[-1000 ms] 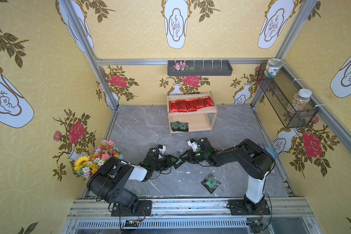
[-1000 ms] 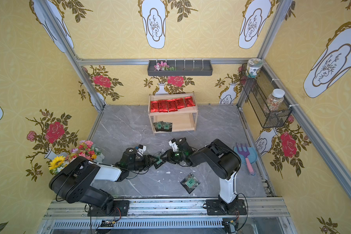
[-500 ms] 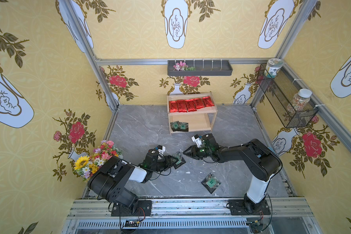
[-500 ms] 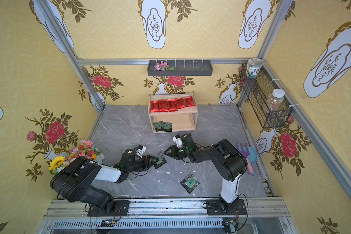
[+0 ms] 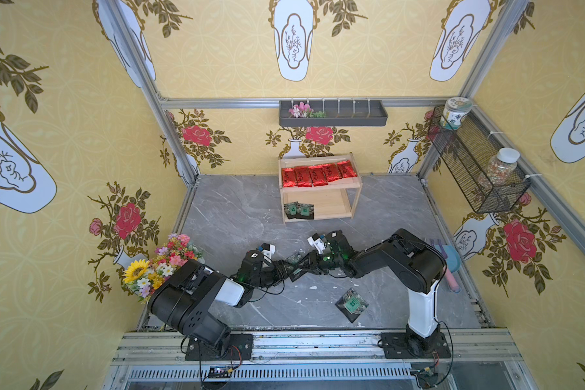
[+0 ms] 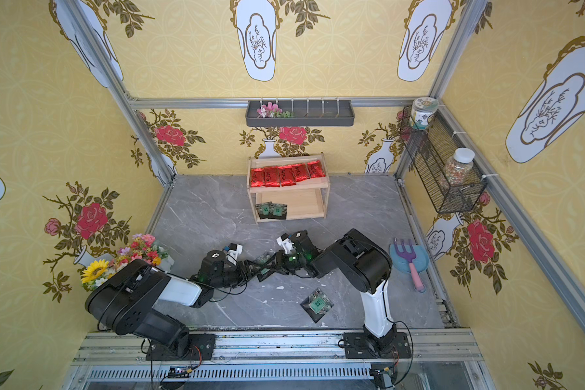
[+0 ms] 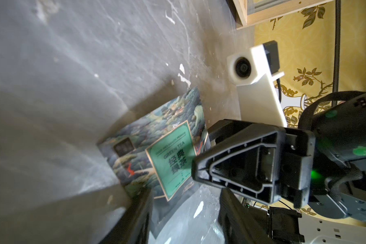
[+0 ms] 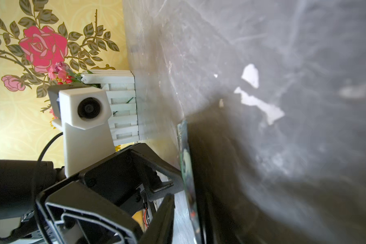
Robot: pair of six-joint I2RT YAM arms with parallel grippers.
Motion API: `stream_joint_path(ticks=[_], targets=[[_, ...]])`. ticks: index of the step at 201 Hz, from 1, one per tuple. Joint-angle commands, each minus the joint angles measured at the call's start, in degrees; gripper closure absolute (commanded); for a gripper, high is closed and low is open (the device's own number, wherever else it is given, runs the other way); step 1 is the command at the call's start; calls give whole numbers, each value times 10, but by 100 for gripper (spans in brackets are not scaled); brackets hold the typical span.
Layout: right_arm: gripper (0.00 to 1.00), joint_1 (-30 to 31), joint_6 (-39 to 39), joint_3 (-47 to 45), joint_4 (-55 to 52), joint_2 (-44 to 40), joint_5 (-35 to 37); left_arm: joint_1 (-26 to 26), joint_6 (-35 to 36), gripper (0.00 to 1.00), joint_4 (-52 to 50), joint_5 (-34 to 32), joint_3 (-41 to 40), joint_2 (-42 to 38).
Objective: Place the tea bags on the shelf by color
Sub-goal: Pick up the tea bag from the center of the board, then place the tea bag on the shelf.
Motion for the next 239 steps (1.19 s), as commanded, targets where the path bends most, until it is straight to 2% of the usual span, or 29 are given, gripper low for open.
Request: stream_joint_path(ticks=[1, 35, 81, 95, 121, 159, 194, 239], targets=[[76, -1, 17, -2, 32, -3, 0, 1, 1, 43, -17, 1, -4, -12], [87, -2, 13, -5, 38, -12, -4, 2, 3, 41, -57, 0, 13, -59], [94, -20, 6, -21, 70, -41, -32, 23, -2, 36, -118, 16, 34, -140], [94, -32, -3, -26, 70, -60, -46, 55, -14, 35, -117, 32, 33, -159], [94, -44, -32, -20, 39, -102, -78, 81, -46, 33, -78, 73, 23, -176], [93, -39, -41, 7, 18, -125, -119, 88, -105, 32, 76, 145, 15, -144], [92, -27, -35, 32, 15, -117, -138, 88, -154, 41, 203, 179, 10, -102], [90, -30, -39, 34, 3, -127, -150, 88, -151, 60, 224, 172, -4, -82]])
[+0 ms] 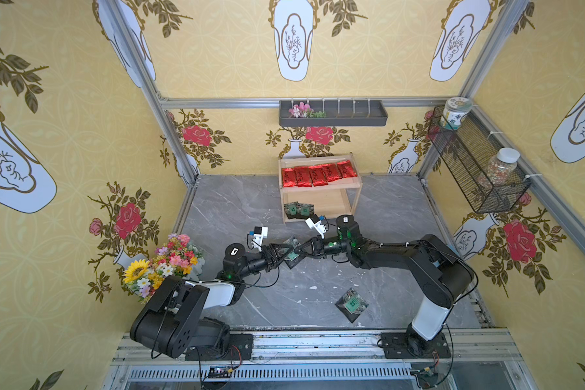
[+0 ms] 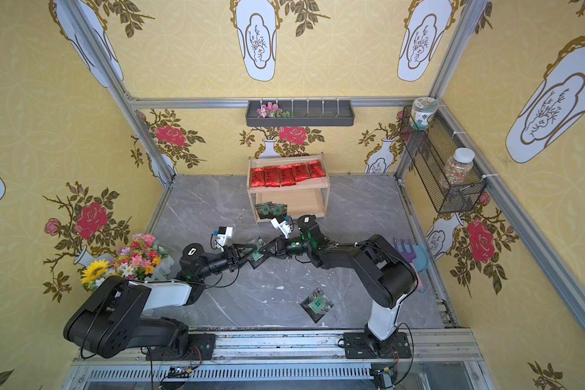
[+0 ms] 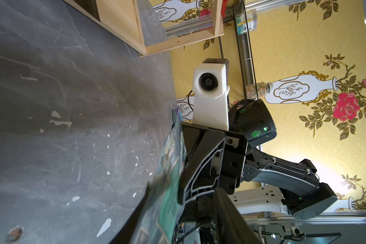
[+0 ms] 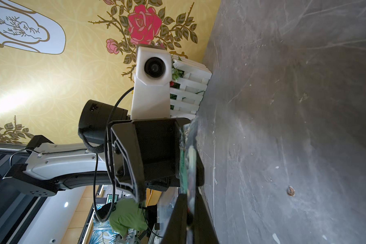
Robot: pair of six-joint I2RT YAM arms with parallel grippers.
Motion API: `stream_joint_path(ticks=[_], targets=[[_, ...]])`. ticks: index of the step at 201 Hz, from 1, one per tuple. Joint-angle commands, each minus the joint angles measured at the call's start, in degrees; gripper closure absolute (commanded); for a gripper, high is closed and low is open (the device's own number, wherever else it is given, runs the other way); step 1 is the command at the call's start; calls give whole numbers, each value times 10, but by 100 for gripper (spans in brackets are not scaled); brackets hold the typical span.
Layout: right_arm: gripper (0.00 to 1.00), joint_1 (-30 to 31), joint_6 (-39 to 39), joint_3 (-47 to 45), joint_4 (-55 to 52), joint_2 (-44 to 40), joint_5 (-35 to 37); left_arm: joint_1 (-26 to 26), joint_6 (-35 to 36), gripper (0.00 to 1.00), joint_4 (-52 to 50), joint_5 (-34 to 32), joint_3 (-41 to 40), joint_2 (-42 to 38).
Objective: Place the tea bags on the shelf by color
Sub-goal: Place the tea bag on the shelf.
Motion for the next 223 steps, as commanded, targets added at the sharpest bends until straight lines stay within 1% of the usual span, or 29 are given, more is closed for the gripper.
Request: stream_joint_path(ticks=[1, 15, 31, 53, 63, 72, 84, 93, 106, 126, 140, 157, 180, 193, 223], targets=[[90, 0, -8, 4, -10, -6, -16, 1, -3, 60, 46, 11, -8, 5], [88, 0, -20, 7, -29, -7, -19, 5, -1, 64, 45, 10, -10, 5], [86, -2, -31, 11, -46, -7, -21, 7, 2, 72, 45, 8, -11, 5], [82, -6, -38, 16, -60, -7, -20, 10, 6, 79, 45, 6, -11, 10], [76, -9, -34, 15, -61, -10, -14, 11, 9, 83, 45, 4, -9, 13], [68, -9, -23, 13, -56, -16, -3, 11, 11, 86, 46, 1, -6, 18], [58, -9, 10, 4, -32, -27, 23, 12, 11, 87, 49, -4, -3, 25], [56, -8, 47, -13, 0, -34, 52, 11, 8, 88, 58, -6, -1, 31], [52, -1, 125, -49, 87, -44, 100, 11, -1, 89, 77, -14, 1, 41], [50, 23, 213, -101, 189, -54, 193, 8, -24, 89, 118, -37, -1, 55], [43, 41, 256, -132, 243, -55, 247, 4, -45, 88, 157, -55, -3, 68], [43, 58, 286, -160, 303, -49, 294, -6, -69, 88, 200, -72, -2, 85], [43, 70, 313, -181, 391, -25, 331, -21, -84, 87, 226, -86, 2, 101], [46, 73, 328, -186, 437, -3, 343, -26, -86, 87, 232, -91, 3, 104], [50, 85, 320, -178, 441, 0, 355, -31, -85, 87, 232, -101, 1, 102]])
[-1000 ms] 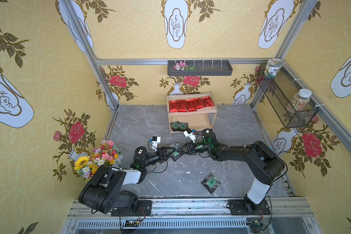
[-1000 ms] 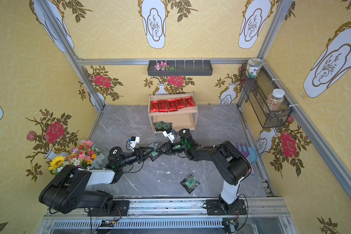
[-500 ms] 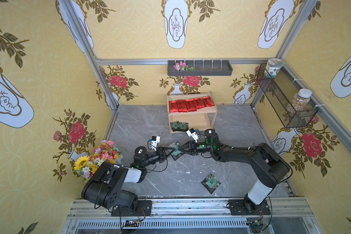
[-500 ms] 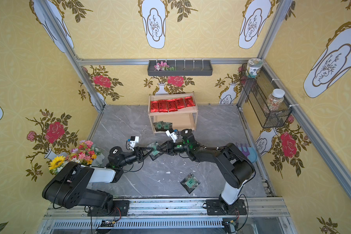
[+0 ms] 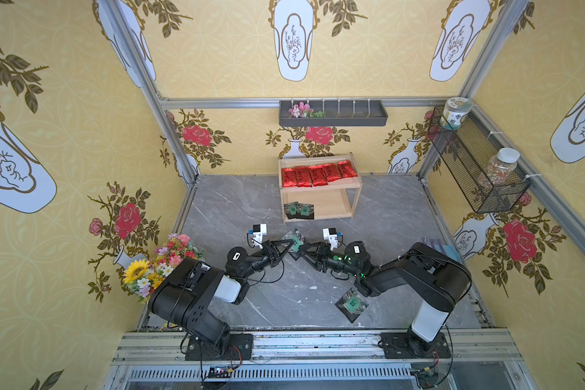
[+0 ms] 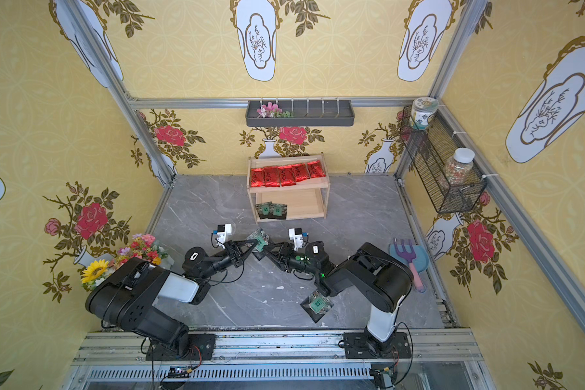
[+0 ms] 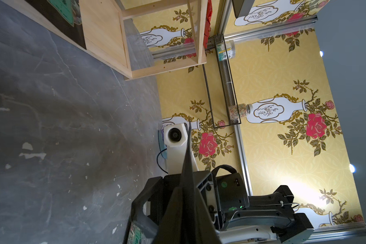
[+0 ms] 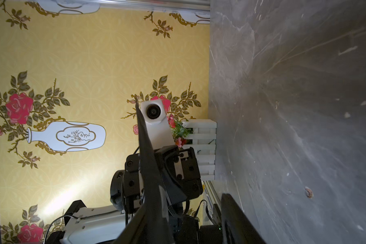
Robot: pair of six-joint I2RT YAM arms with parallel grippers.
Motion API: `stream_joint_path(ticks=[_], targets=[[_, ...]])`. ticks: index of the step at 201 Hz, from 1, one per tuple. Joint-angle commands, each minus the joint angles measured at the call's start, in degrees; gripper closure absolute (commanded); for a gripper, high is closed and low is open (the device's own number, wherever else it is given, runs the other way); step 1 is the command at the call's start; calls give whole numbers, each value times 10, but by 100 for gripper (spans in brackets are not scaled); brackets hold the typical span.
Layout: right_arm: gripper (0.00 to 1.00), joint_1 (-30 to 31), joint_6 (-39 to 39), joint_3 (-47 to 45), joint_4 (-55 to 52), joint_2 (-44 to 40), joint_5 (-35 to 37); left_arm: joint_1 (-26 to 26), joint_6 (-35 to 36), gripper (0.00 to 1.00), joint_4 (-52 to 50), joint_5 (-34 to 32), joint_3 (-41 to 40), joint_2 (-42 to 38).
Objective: Place the tea bags on the shelf by color
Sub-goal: Place the tea bag on the shelf.
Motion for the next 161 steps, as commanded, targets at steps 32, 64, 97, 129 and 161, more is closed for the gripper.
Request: stream_joint_path(ticks=[32, 64, 97, 129, 161], targets=[[57, 5, 10, 5, 82, -5, 37, -3, -7, 87, 35, -10, 0, 4], [70, 8, 9, 10, 83, -1, 38, -3, -7, 87, 35, -11, -3, 2], [82, 14, 11, 13, 83, 5, 41, -3, -6, 86, 35, -13, -6, -1], [76, 23, 9, 13, 82, 6, 43, -3, -6, 85, 35, -17, -7, -4], [76, 25, 4, -1, 83, -2, 51, -3, -4, 85, 34, -21, -11, -8]])
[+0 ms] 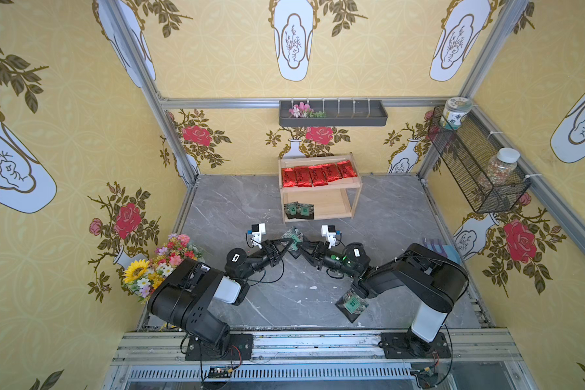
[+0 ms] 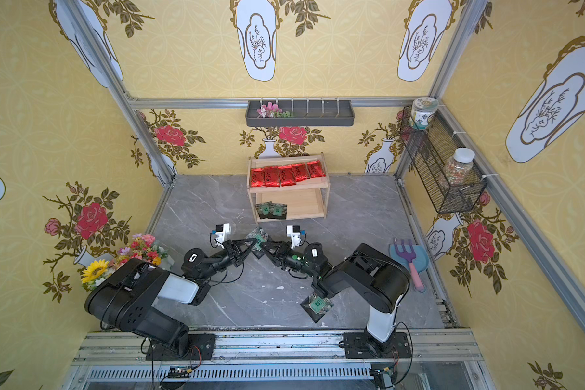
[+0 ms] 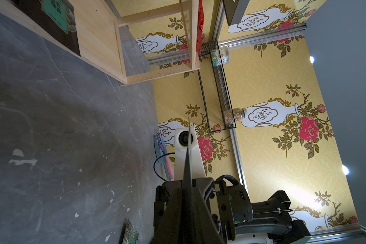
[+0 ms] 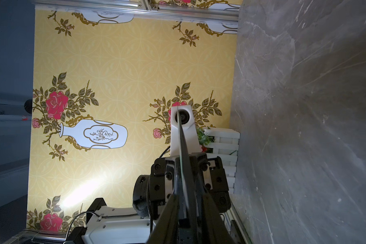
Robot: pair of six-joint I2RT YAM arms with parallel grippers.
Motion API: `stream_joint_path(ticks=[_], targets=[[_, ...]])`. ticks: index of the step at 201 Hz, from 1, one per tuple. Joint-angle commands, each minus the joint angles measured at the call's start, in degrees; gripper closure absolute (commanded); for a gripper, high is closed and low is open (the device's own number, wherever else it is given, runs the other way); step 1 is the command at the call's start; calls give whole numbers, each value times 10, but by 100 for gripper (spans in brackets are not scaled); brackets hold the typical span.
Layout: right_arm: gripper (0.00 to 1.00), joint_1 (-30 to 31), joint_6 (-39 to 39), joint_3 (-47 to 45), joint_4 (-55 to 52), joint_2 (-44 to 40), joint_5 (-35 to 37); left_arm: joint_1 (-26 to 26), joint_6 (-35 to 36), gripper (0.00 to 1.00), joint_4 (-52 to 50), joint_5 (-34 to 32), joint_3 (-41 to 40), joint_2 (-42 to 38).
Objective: Place the tea bags on the shelf by color
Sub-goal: Place the tea bag on the shelf.
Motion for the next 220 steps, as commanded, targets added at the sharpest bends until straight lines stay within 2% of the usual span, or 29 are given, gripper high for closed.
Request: stream_joint_path(ticks=[1, 108, 122, 172, 220], targets=[[76, 2, -6, -8, 26, -7, 8, 0, 5, 85, 21, -4, -4, -3], [89, 3, -12, -7, 26, -13, 13, -6, 7, 82, 20, -5, -4, -5], [92, 2, -13, -8, 25, -12, 15, -6, 7, 78, 20, -5, -3, -6], [98, -36, -20, -7, 27, 16, 12, -3, 28, 54, -10, -8, -4, -30], [100, -98, -55, 20, 27, 51, 66, 17, 71, 50, -116, 6, 7, -80]])
